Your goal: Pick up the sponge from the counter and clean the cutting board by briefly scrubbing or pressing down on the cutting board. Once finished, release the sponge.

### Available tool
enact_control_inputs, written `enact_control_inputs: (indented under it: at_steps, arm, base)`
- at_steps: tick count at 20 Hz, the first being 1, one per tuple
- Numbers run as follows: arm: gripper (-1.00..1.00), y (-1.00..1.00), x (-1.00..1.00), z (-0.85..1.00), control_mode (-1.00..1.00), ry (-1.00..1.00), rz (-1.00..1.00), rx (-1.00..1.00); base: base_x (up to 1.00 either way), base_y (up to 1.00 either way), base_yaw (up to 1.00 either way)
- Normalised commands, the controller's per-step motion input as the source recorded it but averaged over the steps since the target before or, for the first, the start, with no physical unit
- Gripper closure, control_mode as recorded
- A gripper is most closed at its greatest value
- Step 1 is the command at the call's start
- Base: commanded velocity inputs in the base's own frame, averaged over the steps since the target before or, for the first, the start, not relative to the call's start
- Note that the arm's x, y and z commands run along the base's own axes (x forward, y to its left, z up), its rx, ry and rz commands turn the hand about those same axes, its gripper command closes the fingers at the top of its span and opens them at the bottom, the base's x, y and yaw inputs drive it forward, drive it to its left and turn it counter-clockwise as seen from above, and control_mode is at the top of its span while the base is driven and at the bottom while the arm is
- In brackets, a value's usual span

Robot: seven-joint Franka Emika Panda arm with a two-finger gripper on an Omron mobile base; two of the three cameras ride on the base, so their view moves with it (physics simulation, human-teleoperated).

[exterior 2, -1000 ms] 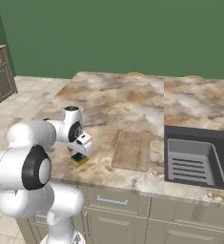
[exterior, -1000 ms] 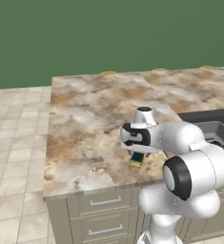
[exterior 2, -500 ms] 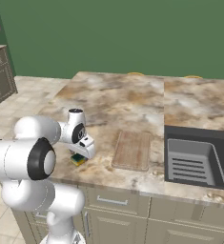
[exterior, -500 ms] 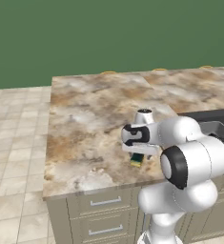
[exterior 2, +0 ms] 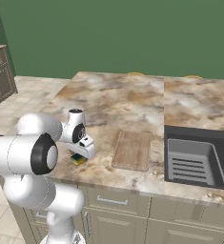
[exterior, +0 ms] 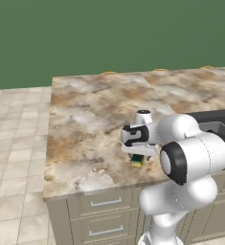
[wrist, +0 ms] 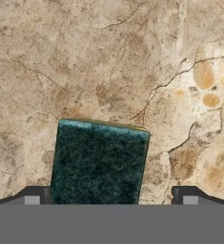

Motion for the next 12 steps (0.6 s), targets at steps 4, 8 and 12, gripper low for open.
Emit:
enact_control_inputs:
  at_steps: [4, 8, 12]
  arm:
    - [-1.0, 0.02, 0.0, -0.06, -1.0, 0.0, 0.0, 0.0]
    - [-1.0, 0.0, 0.0, 0.0, -1.0, -0.01, -0.03, 0.02]
    - [-1.0, 0.01, 0.01, 0.0, -1.0, 0.0, -0.04, 0.01]
  base:
    - [0.0, 0.0, 0.0]
    - [0.0, 0.0, 0.0]
    - [0.0, 0.0, 0.0]
